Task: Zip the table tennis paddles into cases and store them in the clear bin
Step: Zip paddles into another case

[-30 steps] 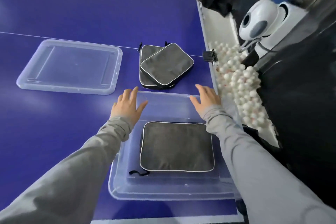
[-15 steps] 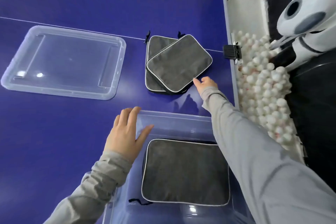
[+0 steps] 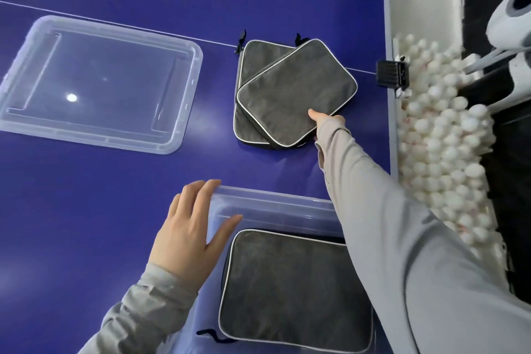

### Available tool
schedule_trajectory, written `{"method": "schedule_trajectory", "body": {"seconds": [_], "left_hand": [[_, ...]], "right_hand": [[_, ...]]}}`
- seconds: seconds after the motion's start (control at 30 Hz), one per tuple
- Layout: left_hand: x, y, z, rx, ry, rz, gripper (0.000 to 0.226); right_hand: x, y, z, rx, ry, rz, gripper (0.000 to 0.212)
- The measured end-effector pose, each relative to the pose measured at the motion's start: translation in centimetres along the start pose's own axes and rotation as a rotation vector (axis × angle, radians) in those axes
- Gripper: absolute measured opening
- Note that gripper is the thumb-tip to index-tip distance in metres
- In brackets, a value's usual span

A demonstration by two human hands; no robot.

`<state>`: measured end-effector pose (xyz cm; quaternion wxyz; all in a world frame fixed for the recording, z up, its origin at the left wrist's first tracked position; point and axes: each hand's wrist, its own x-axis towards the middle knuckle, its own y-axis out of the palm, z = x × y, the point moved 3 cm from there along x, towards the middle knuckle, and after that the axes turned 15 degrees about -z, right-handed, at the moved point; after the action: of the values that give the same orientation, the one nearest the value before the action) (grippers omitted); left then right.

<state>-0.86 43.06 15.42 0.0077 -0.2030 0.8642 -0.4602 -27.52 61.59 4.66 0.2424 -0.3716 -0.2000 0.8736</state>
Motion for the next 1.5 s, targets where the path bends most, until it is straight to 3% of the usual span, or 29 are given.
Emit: {"method": "schedule_trajectory", "body": {"seconds": [0.27,0.57,0.67,0.77,0.83,0.97,1.07,1.13,1.23,1.37,1.5], "left_hand": [[0.0,0.0,0.0,0.012,0.019,-0.013,0.071],[0.0,0.1,0.1,-0.004,0.001,-0.017,0.07],[-0.1,0.2,0.3,-0.039,-0.029,-0.022,0.055],[-0.2,0.1,0.3,-0.098,-0.052,-0.026,0.046],[-0.1,-0.1,0.4,-0.166,-0.11,-0.036,0.045],[0.1,-1.9,0.8,-0.44,-0.239,-0.147,0.047],[0.9,-3.6,0.7,-0.656,-0.328,-0.174,0.033],[1.3,-4.6,0.0,-0.87,-0.422,-0.084,0.028],[0.5,-6.2,-1.4,-1.093,-0.548,0.131,0.041],[-2.9,-8.9,-1.4,-1.207,-0.623,0.217,0.048],[-7.2,-11.2,-0.3,-1.151,-0.572,0.066,0.033]], "right_hand": [[-0.2,-1.6,1.9,0.365,-0.11,-0.024,0.057],[-4.3,-6.8,3.7,0.545,-0.211,-0.013,0.05],[-7.2,-9.6,3.2,0.657,-0.231,0.029,0.043],[-11.2,-12.8,1.9,0.715,-0.245,0.111,0.023],[-13.7,-14.7,0.6,0.725,-0.244,0.153,0.017],[-18.2,-18.3,-3.2,0.687,-0.234,0.145,0.035],[-21.2,-20.0,-5.9,0.671,-0.263,0.194,0.023],[-23.0,-20.7,-7.5,0.639,-0.276,0.24,0.022],[-25.1,-21.1,-9.6,0.577,-0.343,0.319,0.023],[-27.5,-20.9,-12.0,0.496,-0.433,0.409,0.031],[-29.7,-20.2,-14.2,0.425,-0.505,0.531,0.024]]}}
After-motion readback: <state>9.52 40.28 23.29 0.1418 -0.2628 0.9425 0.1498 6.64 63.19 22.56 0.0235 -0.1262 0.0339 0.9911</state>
